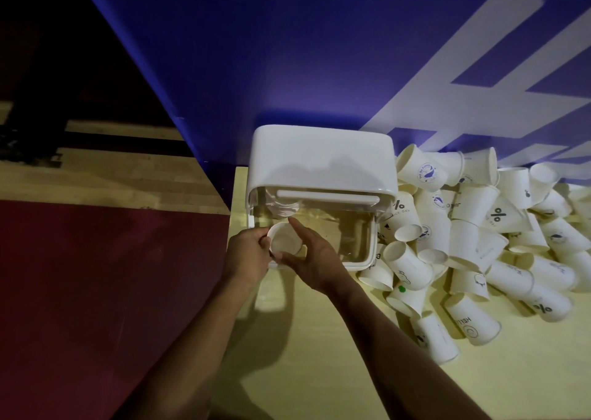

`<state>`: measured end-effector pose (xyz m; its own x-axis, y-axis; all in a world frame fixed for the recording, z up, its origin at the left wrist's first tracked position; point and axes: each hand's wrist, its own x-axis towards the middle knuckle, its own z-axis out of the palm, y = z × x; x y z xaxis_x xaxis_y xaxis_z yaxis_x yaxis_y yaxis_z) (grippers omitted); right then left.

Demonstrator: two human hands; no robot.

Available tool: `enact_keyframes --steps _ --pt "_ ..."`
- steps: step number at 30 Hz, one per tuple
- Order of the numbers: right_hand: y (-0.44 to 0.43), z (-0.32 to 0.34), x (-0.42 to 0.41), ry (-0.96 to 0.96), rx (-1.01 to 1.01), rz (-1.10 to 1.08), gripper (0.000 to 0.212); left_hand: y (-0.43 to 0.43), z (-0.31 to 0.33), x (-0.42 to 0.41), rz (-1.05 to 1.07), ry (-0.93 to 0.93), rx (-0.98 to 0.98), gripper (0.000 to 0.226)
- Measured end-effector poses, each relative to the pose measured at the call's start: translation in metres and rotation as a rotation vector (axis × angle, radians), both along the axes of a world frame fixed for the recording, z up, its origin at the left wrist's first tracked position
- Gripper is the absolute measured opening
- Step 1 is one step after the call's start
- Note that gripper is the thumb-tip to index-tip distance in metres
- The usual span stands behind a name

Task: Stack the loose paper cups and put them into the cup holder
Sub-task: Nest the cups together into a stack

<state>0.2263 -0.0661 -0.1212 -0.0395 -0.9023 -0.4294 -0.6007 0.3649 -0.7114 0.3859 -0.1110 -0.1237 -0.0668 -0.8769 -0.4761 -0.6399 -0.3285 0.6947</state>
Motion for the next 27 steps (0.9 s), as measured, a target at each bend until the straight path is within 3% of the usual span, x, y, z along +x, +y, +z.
enact_keyframes --steps 10,16,20,27 --pt "0.006 0.006 -0.003 -0.002 -0.026 0.012 0.092 0.01 0.019 -0.005 0.013 -0.019 -0.083 0.027" --pt "0.056 0.039 -0.039 0.047 -0.165 -0.224 0.068 0.036 0.062 -0.017 0.051 -0.172 -0.307 0.025" --pt "0.111 0.058 -0.094 0.073 -0.197 -0.383 0.039 0.068 0.084 -0.076 -0.162 -0.028 -0.285 0.03" --pt "0.188 0.07 -0.203 0.111 -0.149 -0.663 0.027 0.096 0.102 -0.222 -0.5 0.028 -0.313 0.039"
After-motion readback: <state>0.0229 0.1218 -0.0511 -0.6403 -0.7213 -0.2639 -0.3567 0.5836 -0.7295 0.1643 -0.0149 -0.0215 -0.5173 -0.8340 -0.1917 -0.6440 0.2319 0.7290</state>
